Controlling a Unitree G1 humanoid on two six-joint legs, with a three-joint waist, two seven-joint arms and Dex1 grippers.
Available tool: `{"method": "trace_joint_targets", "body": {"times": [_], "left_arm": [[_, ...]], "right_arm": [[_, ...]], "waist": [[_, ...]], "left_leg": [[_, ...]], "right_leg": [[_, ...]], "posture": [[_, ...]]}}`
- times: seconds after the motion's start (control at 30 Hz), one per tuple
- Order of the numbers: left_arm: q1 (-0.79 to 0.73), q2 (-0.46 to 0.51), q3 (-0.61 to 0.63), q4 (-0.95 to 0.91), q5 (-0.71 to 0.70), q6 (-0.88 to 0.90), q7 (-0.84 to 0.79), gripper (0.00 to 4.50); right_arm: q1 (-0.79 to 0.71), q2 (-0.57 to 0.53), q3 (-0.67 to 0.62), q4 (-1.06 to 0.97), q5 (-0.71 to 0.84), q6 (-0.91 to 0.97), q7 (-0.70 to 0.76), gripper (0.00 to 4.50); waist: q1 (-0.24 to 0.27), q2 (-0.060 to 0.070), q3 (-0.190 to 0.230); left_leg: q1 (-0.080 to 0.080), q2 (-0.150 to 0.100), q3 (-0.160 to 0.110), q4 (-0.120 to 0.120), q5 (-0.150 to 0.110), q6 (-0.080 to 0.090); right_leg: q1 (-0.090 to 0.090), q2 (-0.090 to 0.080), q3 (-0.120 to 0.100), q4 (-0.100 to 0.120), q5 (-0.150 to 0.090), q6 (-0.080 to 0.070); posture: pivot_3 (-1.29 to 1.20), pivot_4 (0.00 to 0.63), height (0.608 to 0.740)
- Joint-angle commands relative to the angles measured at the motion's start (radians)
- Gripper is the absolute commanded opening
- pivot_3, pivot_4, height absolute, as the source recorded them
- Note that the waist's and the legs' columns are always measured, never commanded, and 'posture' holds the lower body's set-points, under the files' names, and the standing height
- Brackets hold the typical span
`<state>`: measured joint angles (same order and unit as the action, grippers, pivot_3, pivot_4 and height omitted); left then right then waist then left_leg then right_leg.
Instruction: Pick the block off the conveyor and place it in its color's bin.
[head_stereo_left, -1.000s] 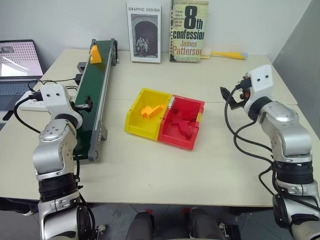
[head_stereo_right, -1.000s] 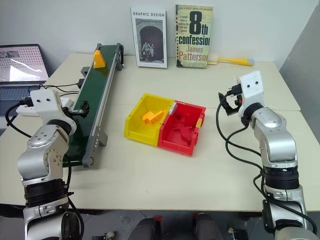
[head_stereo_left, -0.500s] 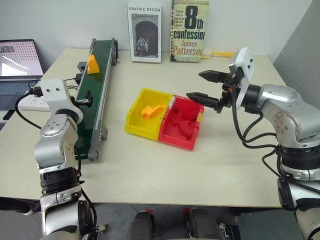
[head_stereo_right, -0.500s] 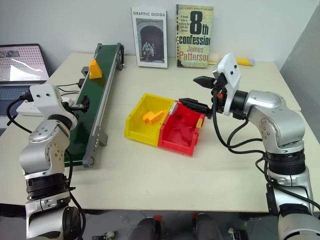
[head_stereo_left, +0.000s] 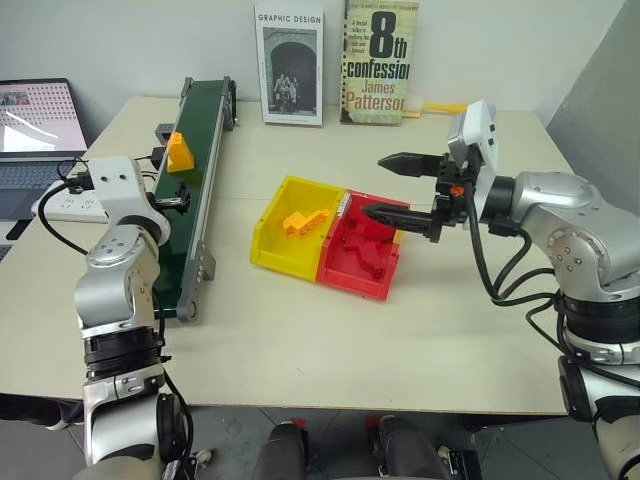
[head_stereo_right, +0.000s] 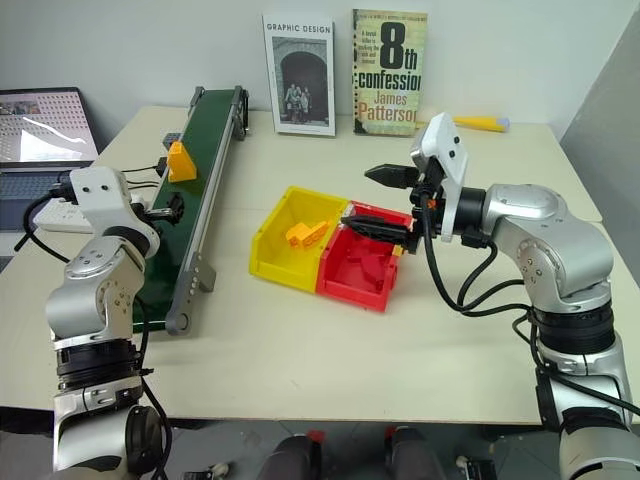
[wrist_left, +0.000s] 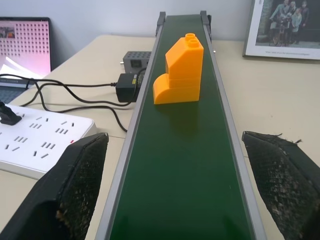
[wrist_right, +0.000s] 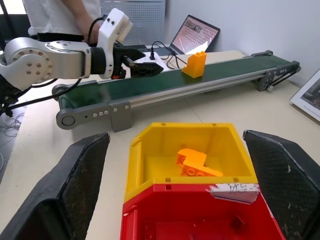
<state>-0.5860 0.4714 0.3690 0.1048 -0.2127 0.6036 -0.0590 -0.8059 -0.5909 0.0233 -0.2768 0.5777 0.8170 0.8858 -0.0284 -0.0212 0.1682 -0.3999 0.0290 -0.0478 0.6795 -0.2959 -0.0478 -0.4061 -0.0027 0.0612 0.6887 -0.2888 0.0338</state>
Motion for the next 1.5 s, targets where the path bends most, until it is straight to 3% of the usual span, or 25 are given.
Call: {"method": "trace_joint_targets", "body": {"times": [0.03, 0.5, 0.53, 0.7, 1.0, 1.07, 1.3, 1.5], "left_arm": [[-0.048, 0.017, -0.008, 0.029, 0.011, -0.042, -0.006, 4.46], [-0.113, 0.003, -0.003, 0.161, -0.015, -0.111, -0.001, 4.46], [-0.11, 0.0, 0.0, 0.155, -0.023, -0.103, -0.002, 4.11], [-0.089, -0.019, 0.017, 0.103, -0.044, -0.039, 0.033, 3.37], [0.04, -0.072, 0.056, -0.201, -0.088, 0.159, 0.122, 1.65], [0.025, -0.047, 0.037, -0.212, -0.076, 0.162, 0.109, 1.53], [-0.116, 0.022, -0.143, -0.156, -0.102, 0.147, -0.137, 1.53], [-0.158, 0.064, -0.348, -0.12, -0.144, 0.117, -0.486, 1.53]], "right_arm": [[-0.015, -0.021, -0.027, -0.048, 0.025, 0.005, -0.005, 4.5], [-0.001, -0.046, -0.035, -0.069, 0.019, 0.015, -0.039, 4.5], [-0.001, -0.047, -0.035, -0.068, 0.019, 0.015, -0.04, 4.5], [-0.006, -0.052, -0.037, -0.063, 0.022, 0.013, -0.042, 4.5], [-0.009, -0.061, -0.042, -0.055, 0.023, 0.009, -0.039, 4.5], [-0.01, -0.061, -0.041, -0.053, 0.021, 0.008, -0.041, 4.5], [0.002, -0.151, 0.057, -0.078, -0.103, -0.033, -0.026, 4.5], [0.019, -0.178, 0.036, -0.163, -0.057, 0.038, -0.036, 4.5]], "waist": [[0.0, 0.0, 0.0], [0.0, 0.0, 0.0], [0.0, 0.0, 0.0], [0.0, 0.0, 0.0], [0.0, 0.0, 0.0], [0.0, 0.0, 0.0], [0.013, 0.0, 0.0], [0.002, 0.0, 0.0]], "left_leg": [[0.0, 0.0, 0.0, 0.0, 0.0, 0.0], [0.0, 0.0, 0.0, 0.0, 0.0, 0.0], [0.0, 0.0, 0.0, 0.0, 0.0, 0.0], [0.0, 0.0, 0.0, 0.0, 0.0, 0.0], [0.0, 0.0, 0.0, 0.0, 0.0, 0.0], [0.0, 0.0, -0.001, 0.0, 0.0, 0.0], [-0.001, -0.001, -0.002, 0.0, 0.0, 0.0], [-0.001, -0.001, 0.0, -0.002, 0.002, -0.004]], "right_leg": [[0.0, 0.0, 0.0, 0.0, 0.0, 0.0], [0.0, 0.0, 0.0, 0.0, 0.0, 0.0], [0.0, 0.0, 0.0, 0.0, 0.0, 0.0], [0.0, 0.0, 0.0, 0.0, 0.0, 0.0], [0.0, -0.002, 0.0, 0.0, 0.0, 0.0], [0.0, -0.002, 0.0, 0.0, 0.0, 0.0], [0.001, 0.0, -0.003, 0.0, 0.0, 0.0], [0.001, 0.0, -0.001, -0.005, 0.0, 0.0]], "posture": [[0.0, 0.15, 0.74], [0.0, 0.15, 0.74], [0.0, 0.15, 0.74], [0.0, 0.15, 0.74], [0.0, 0.15, 0.74], [0.0, 0.15, 0.74], [0.0, 0.15, 0.74], [0.0, 0.15, 0.74]]}}
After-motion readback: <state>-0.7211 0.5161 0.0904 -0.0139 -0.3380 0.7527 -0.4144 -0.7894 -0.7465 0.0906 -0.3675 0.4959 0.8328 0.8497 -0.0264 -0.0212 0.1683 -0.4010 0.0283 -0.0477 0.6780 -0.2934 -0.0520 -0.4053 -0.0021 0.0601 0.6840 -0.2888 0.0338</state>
